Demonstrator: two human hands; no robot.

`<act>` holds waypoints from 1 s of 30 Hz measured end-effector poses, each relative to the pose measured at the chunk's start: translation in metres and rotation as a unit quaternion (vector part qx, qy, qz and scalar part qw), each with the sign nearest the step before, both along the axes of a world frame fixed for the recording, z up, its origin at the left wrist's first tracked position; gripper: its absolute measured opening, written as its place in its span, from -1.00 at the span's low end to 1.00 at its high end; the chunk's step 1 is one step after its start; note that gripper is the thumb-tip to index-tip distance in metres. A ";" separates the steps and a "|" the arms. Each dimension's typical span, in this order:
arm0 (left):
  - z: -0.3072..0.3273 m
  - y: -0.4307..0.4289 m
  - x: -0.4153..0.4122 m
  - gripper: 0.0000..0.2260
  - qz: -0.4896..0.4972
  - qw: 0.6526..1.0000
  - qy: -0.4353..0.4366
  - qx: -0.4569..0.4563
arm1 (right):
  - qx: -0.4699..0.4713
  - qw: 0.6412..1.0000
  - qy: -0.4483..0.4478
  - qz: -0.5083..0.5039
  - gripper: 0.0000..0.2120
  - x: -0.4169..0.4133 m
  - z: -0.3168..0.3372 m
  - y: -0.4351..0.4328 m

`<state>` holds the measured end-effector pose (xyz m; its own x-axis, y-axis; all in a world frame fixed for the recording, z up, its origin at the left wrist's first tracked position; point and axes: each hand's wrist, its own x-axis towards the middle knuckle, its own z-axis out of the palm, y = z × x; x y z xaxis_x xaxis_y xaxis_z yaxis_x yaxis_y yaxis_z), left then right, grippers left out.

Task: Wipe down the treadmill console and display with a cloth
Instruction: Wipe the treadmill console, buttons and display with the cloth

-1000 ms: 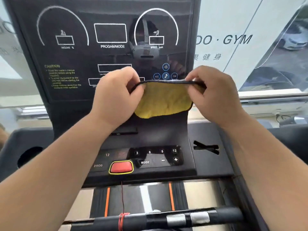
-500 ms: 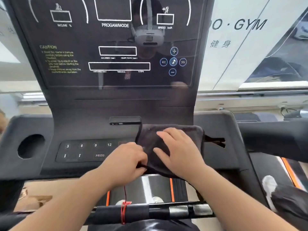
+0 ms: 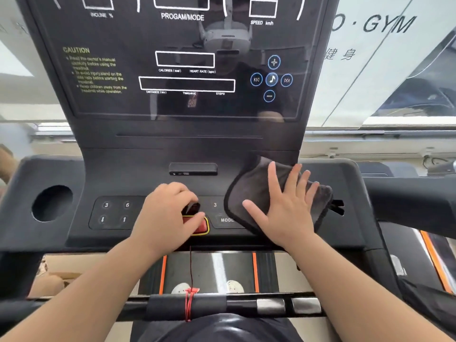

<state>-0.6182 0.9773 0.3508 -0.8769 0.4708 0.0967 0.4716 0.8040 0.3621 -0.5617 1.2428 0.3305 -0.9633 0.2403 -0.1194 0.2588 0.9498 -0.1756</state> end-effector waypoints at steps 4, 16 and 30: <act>-0.001 -0.017 0.006 -0.68 0.050 0.999 0.003 -0.010 | 0.049 0.997 0.006 0.067 0.10 -0.025 -0.001 -0.036; -0.015 -0.042 0.008 -0.60 0.123 0.991 0.050 -0.011 | 0.071 0.992 -0.023 0.104 0.00 0.013 -0.007 0.023; -0.017 -0.105 -0.008 -0.53 0.140 0.988 0.066 -0.022 | 0.044 0.981 0.027 0.189 -0.36 0.013 -0.013 -0.084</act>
<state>-0.6265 0.8720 0.3343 -0.9545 0.2171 0.2045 0.2688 0.9234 0.2742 -0.5485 1.1592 0.3176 -0.9898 -0.1288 -0.0613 -0.1228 0.9882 -0.0920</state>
